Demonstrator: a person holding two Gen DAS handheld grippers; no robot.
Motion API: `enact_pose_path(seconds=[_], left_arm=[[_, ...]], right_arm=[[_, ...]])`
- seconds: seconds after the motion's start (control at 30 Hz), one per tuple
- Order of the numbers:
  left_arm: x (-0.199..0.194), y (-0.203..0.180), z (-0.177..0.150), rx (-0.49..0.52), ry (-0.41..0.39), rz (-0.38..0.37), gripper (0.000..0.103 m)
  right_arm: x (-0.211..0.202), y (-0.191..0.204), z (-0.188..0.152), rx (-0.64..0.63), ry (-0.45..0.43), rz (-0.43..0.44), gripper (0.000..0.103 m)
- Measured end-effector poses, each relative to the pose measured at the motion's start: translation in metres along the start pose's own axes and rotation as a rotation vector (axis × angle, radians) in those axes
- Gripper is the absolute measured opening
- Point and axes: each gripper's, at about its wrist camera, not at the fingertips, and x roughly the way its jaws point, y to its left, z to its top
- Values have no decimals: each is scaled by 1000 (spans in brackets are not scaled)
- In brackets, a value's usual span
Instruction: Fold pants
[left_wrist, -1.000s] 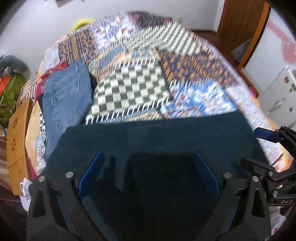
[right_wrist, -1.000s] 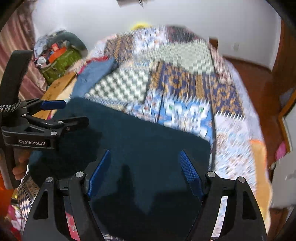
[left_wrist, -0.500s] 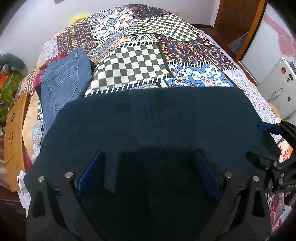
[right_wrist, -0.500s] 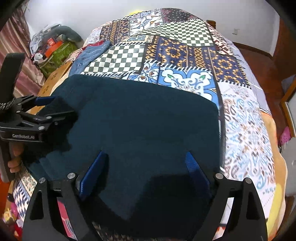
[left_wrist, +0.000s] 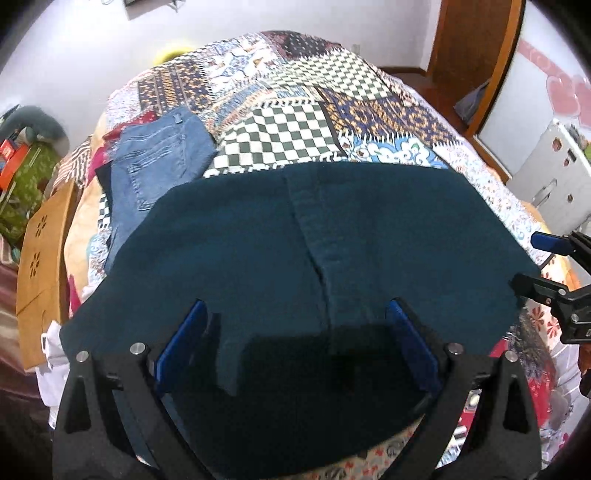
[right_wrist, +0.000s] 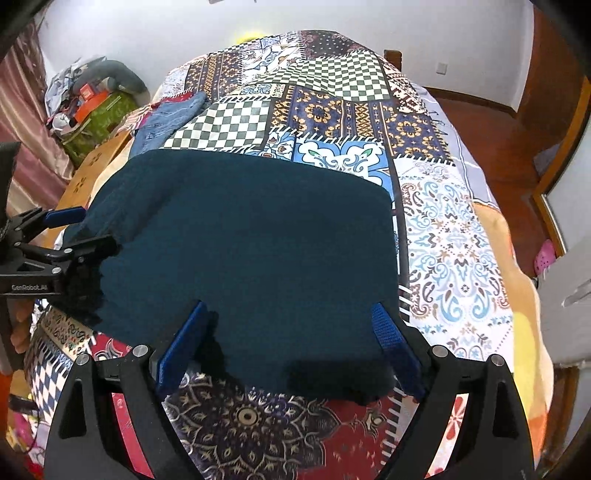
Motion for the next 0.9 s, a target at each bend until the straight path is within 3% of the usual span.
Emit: enact_pose_path(seconds=[0.3,0.57,0.67,0.8,0.9], left_arm=[[-76,68,-19,-151,-177,80,98],[-114,152,-72,-335,-299,178,98],[-108,180,-98,-402,-286,217,98],[-91,213,-131,-486,-203,235,98],[-73,233,-155,-547,-117,184,98]], right_arm=[[-26,36,33,-68,-119,41,89],[-10,83,58,-114,-139,90,89],[6,101,62,-129,-112,105,89],[30,119,60,-151,-58,97,89],[48,125,52,-160,-3,85,89]])
